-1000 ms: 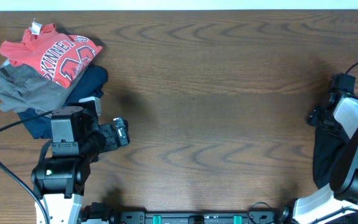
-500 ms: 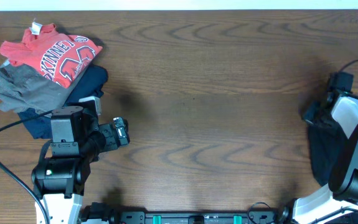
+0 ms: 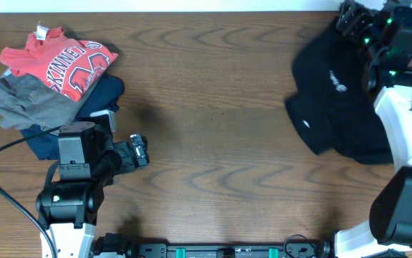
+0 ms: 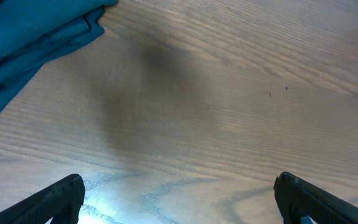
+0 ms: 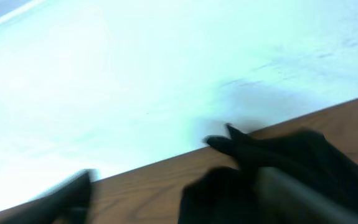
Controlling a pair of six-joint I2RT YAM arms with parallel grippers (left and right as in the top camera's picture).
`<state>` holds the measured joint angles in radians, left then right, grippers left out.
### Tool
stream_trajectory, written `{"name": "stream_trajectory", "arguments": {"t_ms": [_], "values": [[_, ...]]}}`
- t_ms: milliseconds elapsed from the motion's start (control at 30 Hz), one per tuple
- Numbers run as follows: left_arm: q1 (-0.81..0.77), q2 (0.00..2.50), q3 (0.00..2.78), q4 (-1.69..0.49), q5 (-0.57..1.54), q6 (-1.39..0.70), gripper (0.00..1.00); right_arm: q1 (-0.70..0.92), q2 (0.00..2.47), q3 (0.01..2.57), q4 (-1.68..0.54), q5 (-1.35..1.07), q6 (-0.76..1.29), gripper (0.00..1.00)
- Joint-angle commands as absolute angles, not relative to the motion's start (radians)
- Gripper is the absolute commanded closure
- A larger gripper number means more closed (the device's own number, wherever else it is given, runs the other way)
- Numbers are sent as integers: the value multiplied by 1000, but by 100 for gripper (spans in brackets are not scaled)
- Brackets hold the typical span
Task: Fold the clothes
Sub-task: 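Drag the black t-shirt with the right gripper toward the table center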
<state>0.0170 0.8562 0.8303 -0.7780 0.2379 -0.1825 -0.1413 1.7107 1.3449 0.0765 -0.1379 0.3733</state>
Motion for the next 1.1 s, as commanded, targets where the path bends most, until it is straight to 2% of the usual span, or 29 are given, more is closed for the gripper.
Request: {"name": "stream_trajectory", "arguments": {"t_ms": [0, 233, 467, 700, 833, 1067], "values": [[19, 855, 855, -776, 250, -169, 2, -162, 1720, 1341, -49, -157, 351, 1], [19, 855, 855, -777, 250, -169, 2, -163, 1720, 1340, -511, -120, 191, 1], [19, 855, 855, -776, 250, -169, 2, -128, 1721, 1298, -728, -198, 50, 1], [19, 855, 855, -776, 250, -169, 2, 7, 1721, 1188, -653, -169, -49, 1], [19, 855, 855, -778, 250, -169, 2, 94, 1726, 1129, -519, 52, 88, 1], [19, 855, 855, -782, 250, -170, 2, 194, 1784, 1077, -336, 117, 205, 1]]}}
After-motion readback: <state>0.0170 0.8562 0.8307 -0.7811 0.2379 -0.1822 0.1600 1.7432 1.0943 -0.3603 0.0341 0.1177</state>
